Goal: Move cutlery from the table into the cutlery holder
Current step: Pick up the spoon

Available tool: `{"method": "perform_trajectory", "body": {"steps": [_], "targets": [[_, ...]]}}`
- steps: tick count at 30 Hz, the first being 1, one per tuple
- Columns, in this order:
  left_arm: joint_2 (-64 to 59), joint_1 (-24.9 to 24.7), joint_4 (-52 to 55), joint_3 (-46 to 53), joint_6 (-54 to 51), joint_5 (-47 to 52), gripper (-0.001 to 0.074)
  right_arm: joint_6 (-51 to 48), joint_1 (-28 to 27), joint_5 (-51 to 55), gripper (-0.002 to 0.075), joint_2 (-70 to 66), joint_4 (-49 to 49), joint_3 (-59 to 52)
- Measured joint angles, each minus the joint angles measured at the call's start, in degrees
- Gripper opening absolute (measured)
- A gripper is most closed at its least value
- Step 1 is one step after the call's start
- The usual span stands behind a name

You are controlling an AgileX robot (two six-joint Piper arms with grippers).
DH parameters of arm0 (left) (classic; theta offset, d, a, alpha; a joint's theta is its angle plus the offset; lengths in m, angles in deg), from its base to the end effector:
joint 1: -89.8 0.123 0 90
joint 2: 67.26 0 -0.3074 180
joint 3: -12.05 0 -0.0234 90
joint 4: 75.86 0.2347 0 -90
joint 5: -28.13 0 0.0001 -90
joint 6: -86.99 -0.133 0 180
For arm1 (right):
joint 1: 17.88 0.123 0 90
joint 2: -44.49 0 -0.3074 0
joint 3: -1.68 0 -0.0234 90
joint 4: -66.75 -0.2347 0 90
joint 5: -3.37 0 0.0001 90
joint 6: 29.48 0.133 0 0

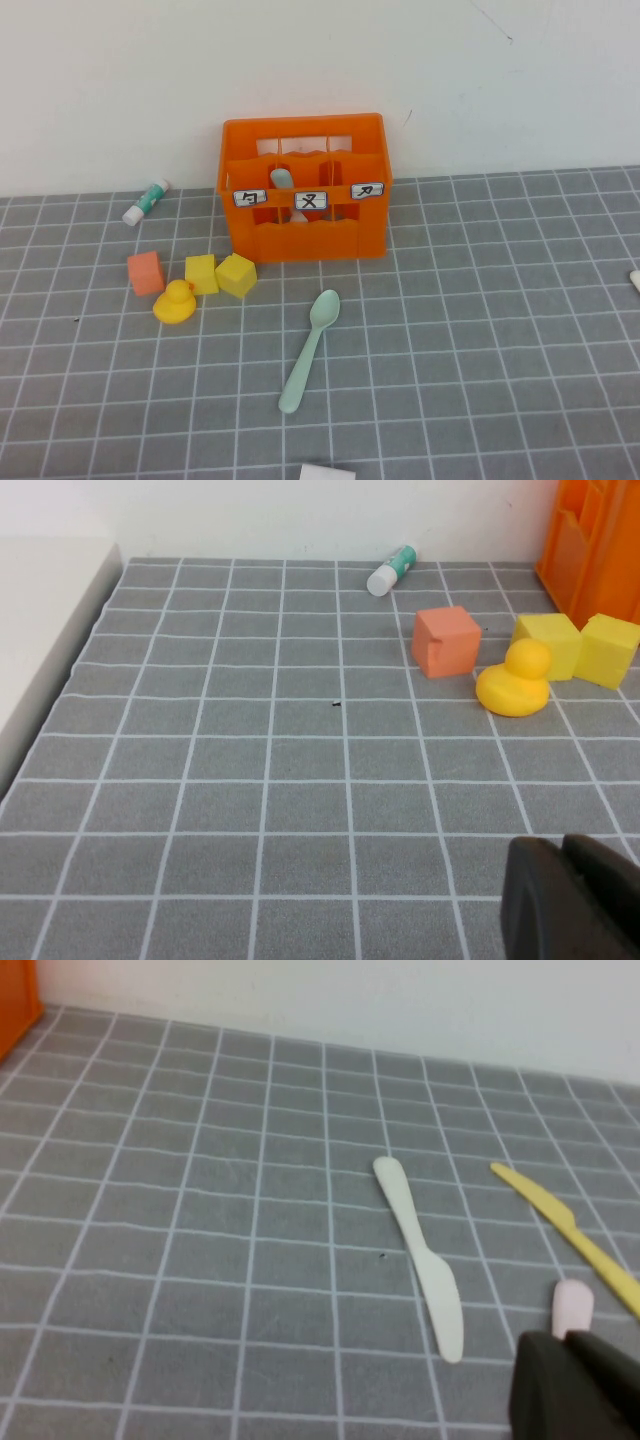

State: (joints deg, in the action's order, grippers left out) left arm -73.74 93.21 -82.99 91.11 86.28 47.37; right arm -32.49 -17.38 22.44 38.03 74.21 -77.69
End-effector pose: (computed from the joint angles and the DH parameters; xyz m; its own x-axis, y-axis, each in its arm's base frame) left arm 0.0555 -0.0022 0.1656 -0.2488 -0.1199 -0.9611 -0.0463 0.9926 -0.1118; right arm 0.0555 -0.0052 0.1641 -0.2563 -0.1768 -0.9503 -0.0127 0.9837 -0.1796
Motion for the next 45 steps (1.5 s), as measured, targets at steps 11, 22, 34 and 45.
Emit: {"method": "perform_trajectory", "body": {"steps": [11,22,34,45], "targets": [[0.0,0.0,0.0,0.0,0.0,0.0,-0.0001,6.0,0.0,0.8,-0.0003,0.0,2.5,0.1],[0.0,0.0,0.0,0.0,0.0,0.0,-0.0001,6.1,0.0,0.8,-0.0003,0.0,2.6,0.2],[0.0,0.0,0.0,0.0,0.0,0.0,-0.0001,6.1,0.0,0.9,-0.0003,0.0,2.6,0.2],[0.0,0.0,-22.4,0.3,14.3,-3.7,-0.0001,6.1,0.0,1.0,-0.0003,0.0,2.7,0.2]]}}
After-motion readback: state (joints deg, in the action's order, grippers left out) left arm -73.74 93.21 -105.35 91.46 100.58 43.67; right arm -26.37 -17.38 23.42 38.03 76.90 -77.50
